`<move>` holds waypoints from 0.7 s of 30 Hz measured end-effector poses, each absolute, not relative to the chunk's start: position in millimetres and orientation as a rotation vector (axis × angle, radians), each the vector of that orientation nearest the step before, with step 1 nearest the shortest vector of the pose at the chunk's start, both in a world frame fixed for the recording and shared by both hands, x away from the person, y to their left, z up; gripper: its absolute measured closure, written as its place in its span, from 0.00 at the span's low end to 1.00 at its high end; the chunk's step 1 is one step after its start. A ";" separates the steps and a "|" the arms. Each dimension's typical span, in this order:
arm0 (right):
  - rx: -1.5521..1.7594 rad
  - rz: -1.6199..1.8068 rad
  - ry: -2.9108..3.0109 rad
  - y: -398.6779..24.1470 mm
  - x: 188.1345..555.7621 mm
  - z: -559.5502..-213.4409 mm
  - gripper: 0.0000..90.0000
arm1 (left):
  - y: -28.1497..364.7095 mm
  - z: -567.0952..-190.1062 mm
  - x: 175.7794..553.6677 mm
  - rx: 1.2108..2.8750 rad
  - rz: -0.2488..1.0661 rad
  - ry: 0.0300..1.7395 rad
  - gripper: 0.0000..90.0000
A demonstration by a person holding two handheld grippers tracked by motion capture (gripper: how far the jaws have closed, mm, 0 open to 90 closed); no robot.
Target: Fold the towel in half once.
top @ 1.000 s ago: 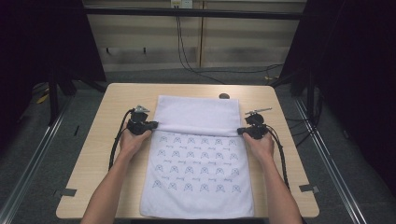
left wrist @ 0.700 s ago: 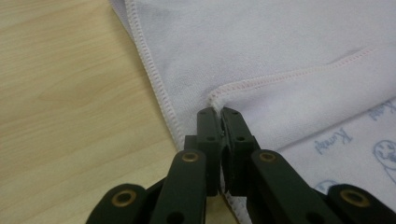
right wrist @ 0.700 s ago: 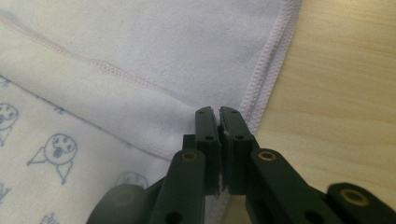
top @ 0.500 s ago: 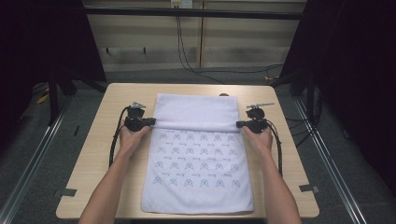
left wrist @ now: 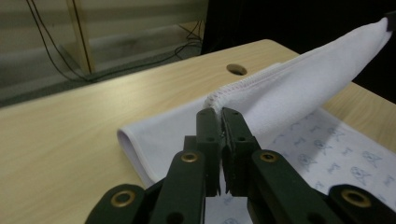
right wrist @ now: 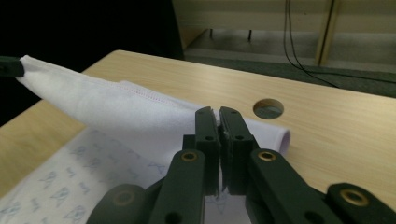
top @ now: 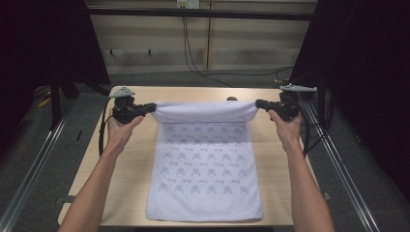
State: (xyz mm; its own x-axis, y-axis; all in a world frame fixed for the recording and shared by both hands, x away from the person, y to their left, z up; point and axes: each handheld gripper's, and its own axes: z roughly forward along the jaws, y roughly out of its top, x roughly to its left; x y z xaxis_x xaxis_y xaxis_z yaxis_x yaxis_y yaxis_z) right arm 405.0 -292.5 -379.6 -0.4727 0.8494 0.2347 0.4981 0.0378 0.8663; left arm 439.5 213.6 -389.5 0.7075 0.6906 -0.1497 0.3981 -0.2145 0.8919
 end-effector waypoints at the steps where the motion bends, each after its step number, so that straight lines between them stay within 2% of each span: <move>1: 1.345 1.431 1.984 -295.5 399.9 -372.3 0.97 | 214.9 -383.4 436.5 1.840 0.330 0.831 0.97; 7: 1.301 1.448 2.014 -300.1 386.8 -355.7 0.97 | 218.1 -359.5 417.0 1.833 0.324 0.754 0.97; 13: 1.231 1.472 2.052 -301.8 361.2 -334.9 0.97 | 221.6 -353.2 392.9 1.799 0.304 0.726 0.97; 21: 1.167 1.473 2.115 -300.4 333.9 -335.2 0.97 | 231.8 -353.2 362.1 1.835 0.299 0.700 0.97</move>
